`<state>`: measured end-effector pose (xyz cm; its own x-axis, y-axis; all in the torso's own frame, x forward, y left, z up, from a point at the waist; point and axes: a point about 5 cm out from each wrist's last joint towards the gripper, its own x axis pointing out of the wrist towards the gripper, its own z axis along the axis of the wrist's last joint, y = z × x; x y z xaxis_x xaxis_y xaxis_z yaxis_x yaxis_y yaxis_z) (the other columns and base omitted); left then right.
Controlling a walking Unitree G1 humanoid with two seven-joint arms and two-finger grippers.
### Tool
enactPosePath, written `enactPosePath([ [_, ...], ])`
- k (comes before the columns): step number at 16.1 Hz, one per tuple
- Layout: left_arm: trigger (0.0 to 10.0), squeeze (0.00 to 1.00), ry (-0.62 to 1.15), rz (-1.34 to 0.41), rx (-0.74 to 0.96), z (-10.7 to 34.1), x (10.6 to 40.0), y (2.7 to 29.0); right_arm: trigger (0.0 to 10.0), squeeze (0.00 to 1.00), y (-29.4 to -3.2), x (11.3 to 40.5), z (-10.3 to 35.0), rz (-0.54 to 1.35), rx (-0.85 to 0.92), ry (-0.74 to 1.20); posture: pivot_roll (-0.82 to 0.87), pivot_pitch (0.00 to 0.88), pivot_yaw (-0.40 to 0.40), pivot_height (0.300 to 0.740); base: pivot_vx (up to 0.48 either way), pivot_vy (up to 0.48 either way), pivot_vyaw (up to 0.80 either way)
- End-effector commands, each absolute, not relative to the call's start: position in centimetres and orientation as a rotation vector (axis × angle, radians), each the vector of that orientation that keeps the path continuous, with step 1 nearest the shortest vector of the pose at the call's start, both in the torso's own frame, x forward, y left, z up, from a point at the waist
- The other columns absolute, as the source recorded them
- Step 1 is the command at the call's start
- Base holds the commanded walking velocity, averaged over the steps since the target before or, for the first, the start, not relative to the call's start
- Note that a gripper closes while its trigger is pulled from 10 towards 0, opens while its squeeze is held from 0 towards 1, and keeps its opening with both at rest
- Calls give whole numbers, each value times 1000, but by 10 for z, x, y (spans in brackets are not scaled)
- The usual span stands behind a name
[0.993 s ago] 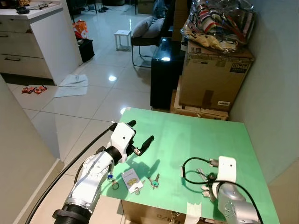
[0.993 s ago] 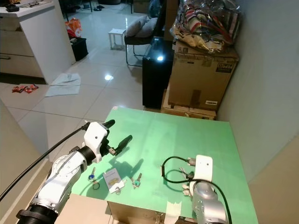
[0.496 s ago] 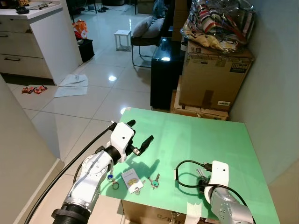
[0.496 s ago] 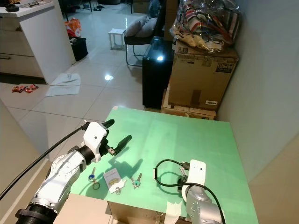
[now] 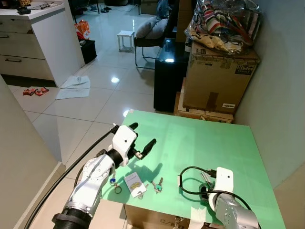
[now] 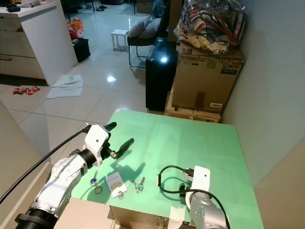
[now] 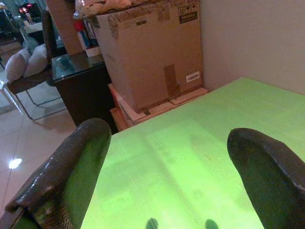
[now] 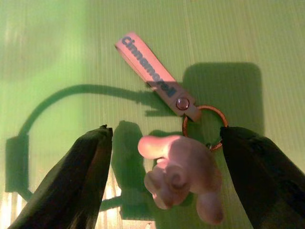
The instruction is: Hang keys on a hook
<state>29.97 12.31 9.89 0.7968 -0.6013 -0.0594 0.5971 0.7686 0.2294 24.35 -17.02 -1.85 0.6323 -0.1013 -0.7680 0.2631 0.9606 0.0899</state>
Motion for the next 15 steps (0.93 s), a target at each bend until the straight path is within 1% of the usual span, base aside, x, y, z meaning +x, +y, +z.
enactPosePath([
  [1,10000,0,-31,-663,272,103,304,122,10000,0,-170,245,-18,-216,228,874,-90,0,22,736,0,0,0],
  [6,10000,0,-32,-666,274,103,304,121,10000,0,-165,254,-20,-166,265,912,-89,0,21,736,0,0,0],
  [7,10000,0,-32,-663,274,103,304,121,1961,0,-165,254,-21,-164,268,918,-87,0,18,736,0,0,0],
  [8,10000,0,-32,-663,274,103,304,121,1961,0,-165,254,-21,-164,269,920,-87,0,18,736,0,0,0],
  [9,10000,0,-33,-659,273,103,304,121,0,0,-164,255,-21,-159,277,924,-85,0,16,736,0,0,0],
  [15,10000,0,-34,-652,272,103,304,121,0,0,-162,255,-21,-145,291,917,-90,0,16,736,0,0,0],
])
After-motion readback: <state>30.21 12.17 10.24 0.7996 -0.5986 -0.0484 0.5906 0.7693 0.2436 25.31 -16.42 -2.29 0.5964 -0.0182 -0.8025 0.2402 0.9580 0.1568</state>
